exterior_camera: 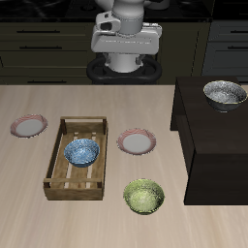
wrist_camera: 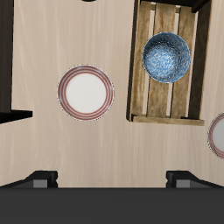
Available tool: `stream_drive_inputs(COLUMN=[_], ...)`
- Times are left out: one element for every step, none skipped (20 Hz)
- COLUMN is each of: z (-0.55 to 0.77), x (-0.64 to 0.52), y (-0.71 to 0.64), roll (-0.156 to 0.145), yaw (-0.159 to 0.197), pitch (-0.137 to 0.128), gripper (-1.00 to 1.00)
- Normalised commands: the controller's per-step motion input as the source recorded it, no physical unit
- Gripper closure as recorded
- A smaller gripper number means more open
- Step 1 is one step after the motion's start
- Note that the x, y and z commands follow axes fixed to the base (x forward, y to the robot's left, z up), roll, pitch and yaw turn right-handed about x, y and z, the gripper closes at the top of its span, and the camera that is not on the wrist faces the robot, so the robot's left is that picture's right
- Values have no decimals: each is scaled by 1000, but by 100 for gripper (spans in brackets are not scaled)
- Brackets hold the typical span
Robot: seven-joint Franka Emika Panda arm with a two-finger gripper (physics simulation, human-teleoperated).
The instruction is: Place the green bowl onto the plate that is in the center of the table
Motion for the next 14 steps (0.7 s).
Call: stream_drive_inputs(z=[61,185,165,112,79,237,69,20,59,-21,-61,83,15,28], x=[332,509,517,467,574,448,566,828,730,758,615,568,504,352], y=[58,4,89,-96,-49,-171,-33,-75,-38,-29,-110,144,-239,26], roll=[71,-51,141,42,189,-69,93,196,37,102,-57,159,-133,143], yaw=[-13,23,15,-137,-129,-28,-5,-225,83,11,-44,99,-33,-51], pitch=[-26,-52,-10,54,102,-78,-38,167,-11,56,99,-40,3,44], gripper=[-100,-100,-100,-100,-100,-100,-100,-100,-100,-100,-100,-100,-100,-100])
